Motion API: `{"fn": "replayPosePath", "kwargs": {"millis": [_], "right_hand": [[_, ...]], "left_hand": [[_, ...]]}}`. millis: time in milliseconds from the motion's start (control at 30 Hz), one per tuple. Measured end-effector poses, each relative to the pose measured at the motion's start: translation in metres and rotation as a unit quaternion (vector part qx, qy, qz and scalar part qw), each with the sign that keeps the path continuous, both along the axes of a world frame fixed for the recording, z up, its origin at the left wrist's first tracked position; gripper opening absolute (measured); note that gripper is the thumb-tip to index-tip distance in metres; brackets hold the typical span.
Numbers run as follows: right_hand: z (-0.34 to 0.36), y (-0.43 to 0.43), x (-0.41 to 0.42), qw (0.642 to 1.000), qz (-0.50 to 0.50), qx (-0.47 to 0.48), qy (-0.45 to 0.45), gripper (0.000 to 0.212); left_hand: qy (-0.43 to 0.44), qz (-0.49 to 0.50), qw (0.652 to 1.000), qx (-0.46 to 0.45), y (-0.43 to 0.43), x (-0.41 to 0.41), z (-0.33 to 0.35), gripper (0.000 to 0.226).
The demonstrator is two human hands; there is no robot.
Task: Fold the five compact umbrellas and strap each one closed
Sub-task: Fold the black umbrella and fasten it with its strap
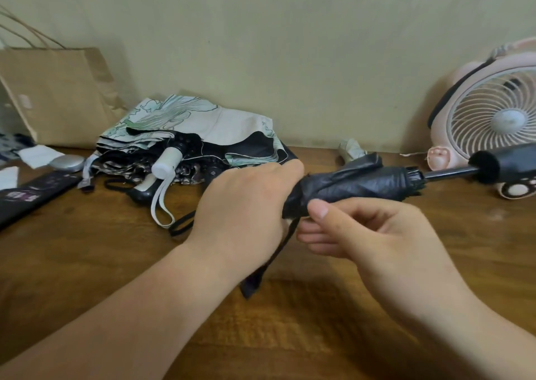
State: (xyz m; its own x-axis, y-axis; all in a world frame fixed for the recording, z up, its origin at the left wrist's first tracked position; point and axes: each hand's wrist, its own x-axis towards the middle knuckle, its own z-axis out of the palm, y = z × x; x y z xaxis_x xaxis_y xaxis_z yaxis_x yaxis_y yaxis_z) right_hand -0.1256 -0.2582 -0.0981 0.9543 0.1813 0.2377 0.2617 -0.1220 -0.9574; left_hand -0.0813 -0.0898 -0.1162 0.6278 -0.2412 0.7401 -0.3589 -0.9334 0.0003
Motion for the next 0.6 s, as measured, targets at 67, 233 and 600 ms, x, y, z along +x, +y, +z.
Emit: {"fn": "replayPosePath", "kwargs": {"millis": [67, 233, 600], "right_hand": [[-0.009, 0.005, 0.005, 0.99, 0.007, 0.111, 0.085, 0.028], [-0.015, 0.014, 0.007, 0.963, -0.02, 0.183, 0.196, 0.056], [-0.018, 0.003, 0.017, 0.948, 0.012, 0.227, 0.221, 0.019]], "left_hand": [[-0.005, 0.0, 1.0, 0.009, -0.001, -0.001, 0.001, 0.052], [0.018, -0.005, 1.0, 0.021, -0.009, 0.001, -0.005, 0.066], [0.089, 0.035, 0.994, -0.058, -0.002, 0.002, -0.004, 0.038]]}}
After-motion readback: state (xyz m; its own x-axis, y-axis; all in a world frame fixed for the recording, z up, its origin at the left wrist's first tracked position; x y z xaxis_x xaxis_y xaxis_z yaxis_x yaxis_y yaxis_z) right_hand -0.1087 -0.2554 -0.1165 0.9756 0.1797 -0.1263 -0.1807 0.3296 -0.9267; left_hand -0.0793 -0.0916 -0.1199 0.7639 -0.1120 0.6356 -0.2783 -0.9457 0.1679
